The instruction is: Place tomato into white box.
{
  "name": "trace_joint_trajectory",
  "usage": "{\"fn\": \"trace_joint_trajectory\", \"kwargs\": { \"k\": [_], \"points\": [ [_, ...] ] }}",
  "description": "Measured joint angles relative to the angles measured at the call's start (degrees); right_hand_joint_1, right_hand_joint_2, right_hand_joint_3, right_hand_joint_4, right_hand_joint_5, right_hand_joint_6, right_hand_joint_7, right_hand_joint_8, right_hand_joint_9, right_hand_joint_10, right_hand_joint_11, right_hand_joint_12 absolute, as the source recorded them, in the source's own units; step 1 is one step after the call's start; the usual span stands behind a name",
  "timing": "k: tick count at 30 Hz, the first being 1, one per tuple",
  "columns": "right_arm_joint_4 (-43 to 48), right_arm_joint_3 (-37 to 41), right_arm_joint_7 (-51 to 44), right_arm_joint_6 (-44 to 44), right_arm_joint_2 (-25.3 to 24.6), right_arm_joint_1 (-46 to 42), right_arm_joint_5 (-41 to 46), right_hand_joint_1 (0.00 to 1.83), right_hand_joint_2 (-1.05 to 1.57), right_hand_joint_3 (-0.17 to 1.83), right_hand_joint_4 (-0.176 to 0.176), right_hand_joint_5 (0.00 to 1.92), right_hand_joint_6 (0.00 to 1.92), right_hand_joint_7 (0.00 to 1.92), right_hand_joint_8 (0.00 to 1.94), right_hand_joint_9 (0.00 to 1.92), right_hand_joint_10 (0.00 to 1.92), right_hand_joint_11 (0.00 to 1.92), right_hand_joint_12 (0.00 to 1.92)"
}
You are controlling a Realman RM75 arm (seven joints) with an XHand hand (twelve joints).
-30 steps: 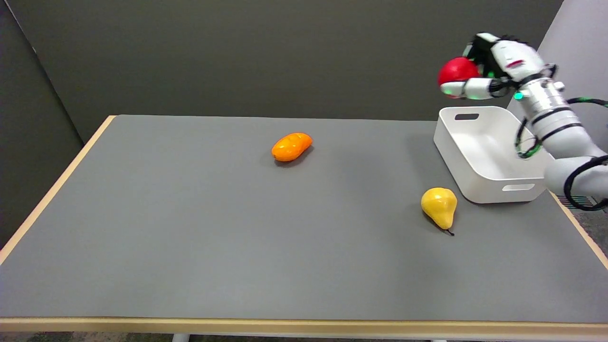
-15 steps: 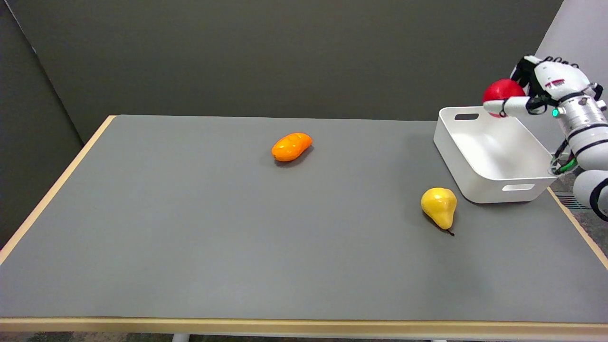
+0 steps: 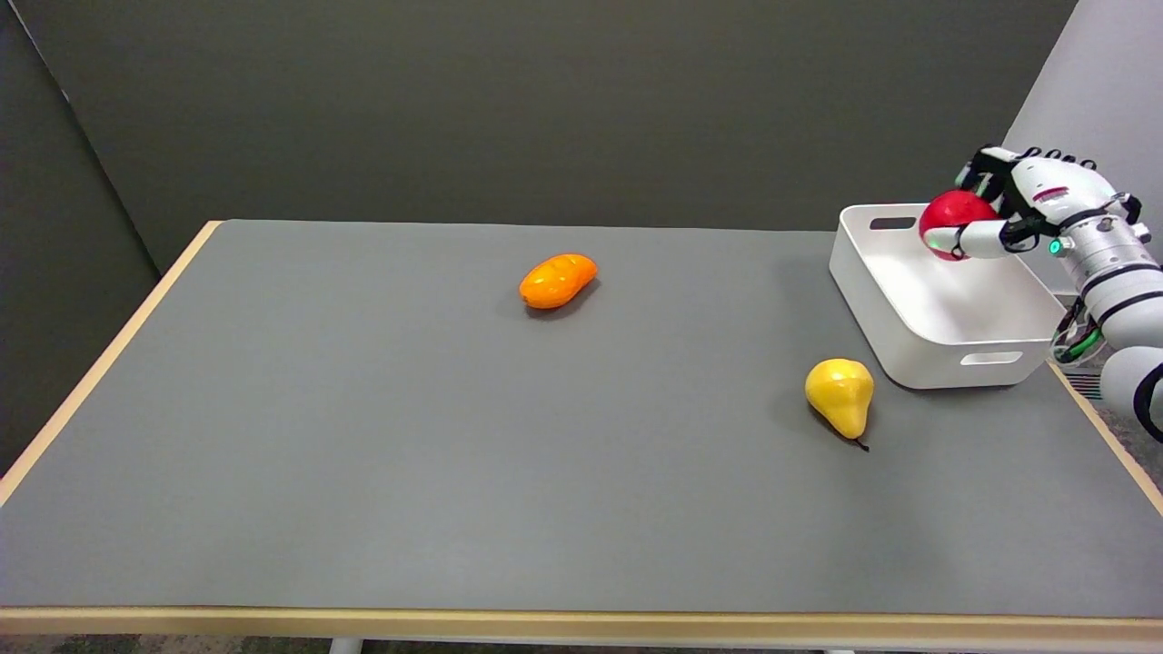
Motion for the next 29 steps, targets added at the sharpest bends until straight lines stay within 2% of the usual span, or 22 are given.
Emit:
{"fn": "trace_joint_trajectory", "kwargs": {
  "k": [2, 4, 6, 8, 12, 15, 17, 23, 26, 29],
  "points": [
    [-0.5, 0.0, -0.1, -0.2, 0.0, -0.2, 0.2, 0.49, 0.65, 1.02, 0.116, 0.14, 0.42, 0.18, 0.29, 0.23, 0.64, 0.25, 1.25],
    [-1.0, 0.0, -0.2, -0.2, 0.1, -0.5, 0.4, 0.26, 0.60, 0.98, 0.103, 0.01, 0.20, 0.01, 0.17, 0.08, 0.55, 0.19, 1.16],
    [-1.5, 0.0, -0.2, -0.2, 0.1, -0.7, 0.6, 0.20, 0.61, 0.95, 0.104, 0.00, 0.08, 0.00, 0.02, 0.05, 0.48, 0.12, 1.14],
    [-2.0, 0.0, -0.2, -0.2, 0.2, -0.9, 0.7, 0.12, 0.54, 0.94, 0.095, 0.00, 0.00, 0.00, 0.00, 0.00, 0.30, 0.07, 0.99],
    [-2.9, 0.0, 0.9, -0.2, 0.2, -1.3, 1.0, 0.13, 0.54, 0.94, 0.093, 0.00, 0.00, 0.00, 0.00, 0.00, 0.18, 0.03, 0.92],
    [-3.6, 0.0, 2.2, -0.2, 0.3, -1.6, 1.2, 0.14, 0.54, 0.90, 0.087, 0.00, 0.00, 0.00, 0.00, 0.00, 0.10, 0.00, 0.93],
    [-4.2, 0.0, 3.1, -0.2, 0.3, -1.8, 1.3, 0.14, 0.54, 0.91, 0.085, 0.00, 0.00, 0.00, 0.00, 0.00, 0.00, 0.00, 0.78],
    [-6.7, 0.0, 5.3, 1.2, 0.3, -2.3, 2.8, 0.15, 0.55, 0.91, 0.089, 0.00, 0.00, 0.00, 0.00, 0.00, 0.00, 0.00, 0.67],
    [-8.3, 0.0, 6.0, 1.9, 0.4, -2.5, 3.9, 0.16, 0.61, 0.79, 0.089, 0.00, 0.00, 0.00, 0.00, 0.00, 0.00, 0.00, 0.64],
    [-9.5, 0.0, 6.5, 2.3, 0.4, -2.6, 4.9, 0.17, 0.62, 0.79, 0.091, 0.00, 0.00, 0.00, 0.00, 0.00, 0.00, 0.00, 0.62]
  ]
}}
